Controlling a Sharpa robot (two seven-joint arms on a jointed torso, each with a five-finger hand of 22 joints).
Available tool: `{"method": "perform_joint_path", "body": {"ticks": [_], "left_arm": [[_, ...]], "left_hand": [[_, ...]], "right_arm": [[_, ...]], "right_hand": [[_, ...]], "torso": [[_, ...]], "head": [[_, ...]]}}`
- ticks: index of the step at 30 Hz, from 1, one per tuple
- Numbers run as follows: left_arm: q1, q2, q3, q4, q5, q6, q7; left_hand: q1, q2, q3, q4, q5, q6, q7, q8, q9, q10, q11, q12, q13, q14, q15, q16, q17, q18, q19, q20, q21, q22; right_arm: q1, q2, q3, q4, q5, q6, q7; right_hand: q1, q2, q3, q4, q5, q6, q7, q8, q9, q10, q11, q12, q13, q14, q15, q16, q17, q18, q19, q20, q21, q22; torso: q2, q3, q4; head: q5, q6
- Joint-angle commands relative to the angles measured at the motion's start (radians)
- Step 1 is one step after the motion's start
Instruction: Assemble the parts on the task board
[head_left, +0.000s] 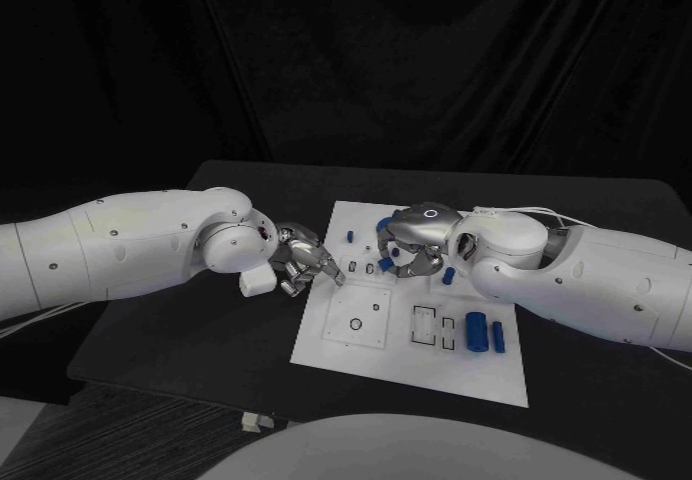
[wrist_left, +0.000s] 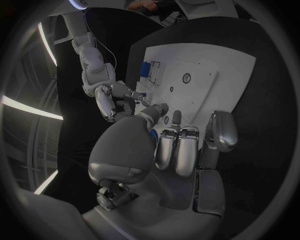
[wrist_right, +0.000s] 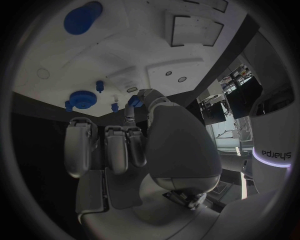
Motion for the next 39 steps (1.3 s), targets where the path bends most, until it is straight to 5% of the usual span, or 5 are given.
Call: {"method": "perform_joint_path", "body": {"ticks": [1,6,8,20,39], "left_arm": [[0.001,0.009,0.001,-0.008,0.009,0.037,0.046],[0.0,0.019,0.001,-0.017,0.009,0.055,0.07],[0.0,0.021,0.001,-0.017,0.009,0.062,0.088],[-0.001,0.031,0.001,-0.016,0.009,0.07,0.189],[-0.003,0.052,0.001,-0.036,0.009,0.058,0.214]], "left_hand": [[-0.034,-0.017,-0.027,0.032,-0.041,-0.011,-0.001,0.0,-0.013,0.082,0.016,0.004,0.249,0.118,0.015,0.01,0.264,0.021,-0.009,0.002,-0.025,-0.011],[-0.041,-0.019,-0.048,0.052,-0.081,-0.018,0.001,0.009,-0.018,0.076,0.019,0.001,0.245,0.118,0.018,0.01,0.264,0.023,-0.017,0.007,-0.034,-0.013],[-0.048,-0.023,-0.071,0.071,-0.136,-0.023,0.002,0.017,-0.021,0.067,0.021,-0.002,0.239,0.118,0.02,0.01,0.264,0.025,-0.025,0.01,-0.043,-0.016],[-0.042,-0.031,-0.126,0.102,-0.153,-0.041,0.006,0.027,-0.033,0.044,0.026,-0.01,0.226,0.118,0.027,0.01,0.264,0.029,-0.045,0.016,-0.061,-0.019],[0.042,-0.001,-0.13,0.099,-0.025,-0.052,0.013,0.028,-0.067,-0.006,0.033,-0.028,0.195,0.118,0.034,0.01,0.264,0.032,-0.059,0.024,-0.074,-0.008]], "right_arm": [[0.005,-0.001,0.0,0.018,0.038,-0.027,-0.023],[0.007,0.003,0.0,0.031,0.041,-0.023,-0.02],[0.007,0.006,0.0,0.033,0.042,-0.024,-0.017],[0.008,0.024,0.0,0.043,0.043,-0.032,-0.01],[0.008,0.03,0.0,0.056,0.043,-0.031,-0.015]], "right_hand": [[-0.018,0.002,0.047,-0.002,-0.005,0.032,-0.001,0.032,0.036,0.113,-0.004,0.017,0.265,0.101,-0.007,0.025,0.277,0.002,-0.001,-0.009,-0.016,0.211],[-0.018,0.002,0.047,-0.002,-0.005,0.032,-0.001,0.032,0.036,0.113,-0.004,0.017,0.265,0.101,-0.007,0.025,0.277,0.002,-0.001,-0.009,-0.016,0.211],[-0.018,0.002,0.047,-0.003,-0.005,0.033,-0.001,0.032,0.037,0.113,-0.004,0.017,0.265,0.101,-0.007,0.025,0.277,0.002,-0.001,-0.009,-0.016,0.211],[-0.016,0.003,0.05,-0.005,-0.01,0.034,-0.001,0.03,0.037,0.113,-0.004,0.017,0.265,0.101,-0.007,0.025,0.277,0.002,-0.001,-0.009,-0.016,0.211],[-0.015,0.004,0.052,-0.007,-0.015,0.035,-0.001,0.029,0.038,0.113,-0.004,0.017,0.265,0.101,-0.007,0.025,0.277,0.002,-0.001,-0.009,-0.017,0.211]], "torso": [[0.0,-0.0005,0.0011],[0.0,-0.0005,0.001],[0.0,-0.0004,0.0023],[0.0,-0.0006,0.0043],[-0.002,-0.0006,0.0016]], "head": [[-0.002,0.0],[-0.001,0.0],[-0.003,0.0],[0.003,0.0],[0.002,0.0]]}}
